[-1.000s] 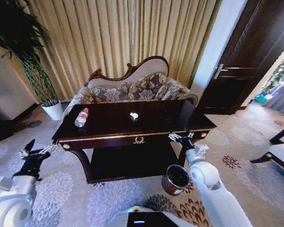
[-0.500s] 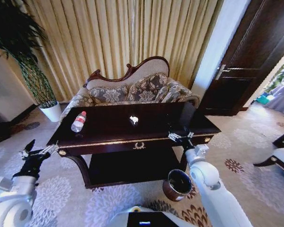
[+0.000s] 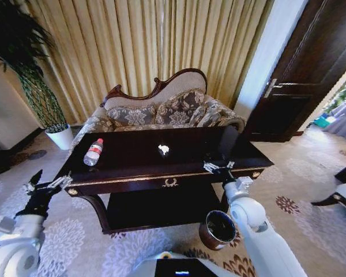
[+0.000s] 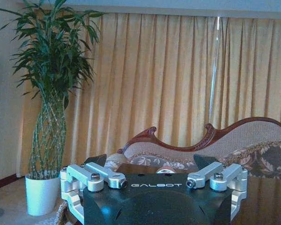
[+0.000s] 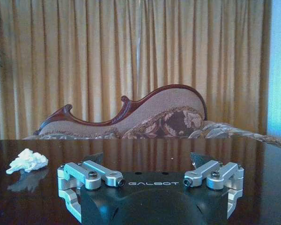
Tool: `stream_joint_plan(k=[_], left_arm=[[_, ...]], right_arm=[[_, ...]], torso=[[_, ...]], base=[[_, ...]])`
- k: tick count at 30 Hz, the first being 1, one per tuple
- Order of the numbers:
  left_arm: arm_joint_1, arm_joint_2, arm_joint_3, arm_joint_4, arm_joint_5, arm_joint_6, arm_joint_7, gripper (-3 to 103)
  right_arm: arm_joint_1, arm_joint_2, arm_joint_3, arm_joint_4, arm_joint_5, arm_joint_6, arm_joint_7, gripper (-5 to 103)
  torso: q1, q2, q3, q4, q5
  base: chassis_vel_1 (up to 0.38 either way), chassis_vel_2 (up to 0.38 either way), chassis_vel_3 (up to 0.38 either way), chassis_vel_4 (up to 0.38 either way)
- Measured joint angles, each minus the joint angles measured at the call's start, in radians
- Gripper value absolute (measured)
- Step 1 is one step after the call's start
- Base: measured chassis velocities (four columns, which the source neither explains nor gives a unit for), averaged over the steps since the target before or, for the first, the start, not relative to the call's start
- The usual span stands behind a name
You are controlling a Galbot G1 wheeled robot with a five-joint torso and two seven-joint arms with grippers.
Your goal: Move to the front of the table and place the trash on the table into the trash bin.
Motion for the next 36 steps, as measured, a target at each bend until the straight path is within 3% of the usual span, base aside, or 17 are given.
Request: stream_joint_plan(k=[11,18,36], left_arm=[[0.007,-0.036,-0.016,-0.016,0.002,-0.001,-0.001,100],[0.013,-0.065,-0.032,-0.02,0.029,-0.012,-0.004,100],[0.01,-0.081,-0.04,-0.035,0.031,0.01,-0.007,100]], right_arm=[[0.108,-0.11,-0.093,-0.023,0.23,-0.09,-0.001,100],[0.211,-0.15,-0.196,-0.058,0.264,-0.099,-0.001,100],[0.443,-0.148,-0.39,-0.121,0.312,-0.127,0.001,100]], torso=[[0.0,0.0,0.0,-0.0001,0.0001],[0.0,0.0,0.0,0.0001,0.0001],[0.0,0.0,0.0,0.0,-0.0001]], base=[[0.0,0.0,0.0,0.0],[0.0,0.0,0.0,0.0],[0.0,0.0,0.0,0.0]])
